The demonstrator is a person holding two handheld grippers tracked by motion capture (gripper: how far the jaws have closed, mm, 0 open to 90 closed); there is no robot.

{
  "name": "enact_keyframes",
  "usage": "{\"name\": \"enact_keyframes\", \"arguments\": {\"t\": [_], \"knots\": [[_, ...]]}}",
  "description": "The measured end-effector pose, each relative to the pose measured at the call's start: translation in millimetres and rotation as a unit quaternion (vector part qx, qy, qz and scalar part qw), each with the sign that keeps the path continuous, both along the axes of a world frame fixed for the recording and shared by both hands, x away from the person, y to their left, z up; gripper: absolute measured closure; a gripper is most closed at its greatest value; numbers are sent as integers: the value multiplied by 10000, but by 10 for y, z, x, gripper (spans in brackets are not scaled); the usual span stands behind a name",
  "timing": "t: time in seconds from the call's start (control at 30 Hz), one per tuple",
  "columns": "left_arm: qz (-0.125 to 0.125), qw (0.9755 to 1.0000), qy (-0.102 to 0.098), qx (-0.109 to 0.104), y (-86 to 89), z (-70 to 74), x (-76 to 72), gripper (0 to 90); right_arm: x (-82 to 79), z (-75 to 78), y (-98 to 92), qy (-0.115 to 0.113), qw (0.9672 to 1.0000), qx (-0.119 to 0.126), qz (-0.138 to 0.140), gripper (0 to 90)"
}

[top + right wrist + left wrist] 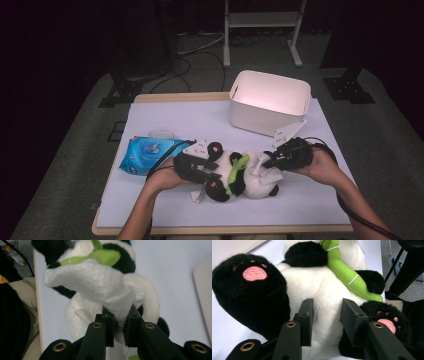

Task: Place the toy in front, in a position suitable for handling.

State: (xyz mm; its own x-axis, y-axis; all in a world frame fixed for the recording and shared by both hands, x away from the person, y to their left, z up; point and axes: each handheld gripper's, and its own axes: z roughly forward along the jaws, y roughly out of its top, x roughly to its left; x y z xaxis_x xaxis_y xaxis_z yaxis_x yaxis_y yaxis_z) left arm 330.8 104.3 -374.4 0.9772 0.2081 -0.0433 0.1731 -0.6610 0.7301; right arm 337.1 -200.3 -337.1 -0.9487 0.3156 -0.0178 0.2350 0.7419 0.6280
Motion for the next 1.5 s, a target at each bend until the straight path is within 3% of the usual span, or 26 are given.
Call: {"name": "enact_keyframes", "arguments": {"t": [0.2, 0.4, 0.67, 0.77, 0.93, 1.3, 1.5], "knots": [[-18, 10000, -15, -2, 5, -2, -4, 619, 148, 22, 174, 37, 10000, -41, 75, 804], [-67, 10000, 33, 3, 8, 8, -3, 615, 158, -16, 199, 136, 9998, -52, 128, 805], [-132, 9999, 101, 6, 1, 86, -40, 553, 53, -46, 115, 144, 9998, 65, 92, 805], [-132, 9997, 11, 216, -17, 176, -71, 515, 1, -65, 78, 102, 9998, 145, 108, 805], [-137, 9993, -12, 335, -19, 238, -63, 503, -56, -85, 36, 53, 9996, 237, 140, 804], [-268, 9990, 92, 335, -62, 204, -88, 512, -195, -128, -59, -18, 9992, 384, 137, 804], [-269, 9988, 55, 404, -121, 151, -111, 563, -229, -101, -29, 25, 9995, 247, 174, 806]]}}
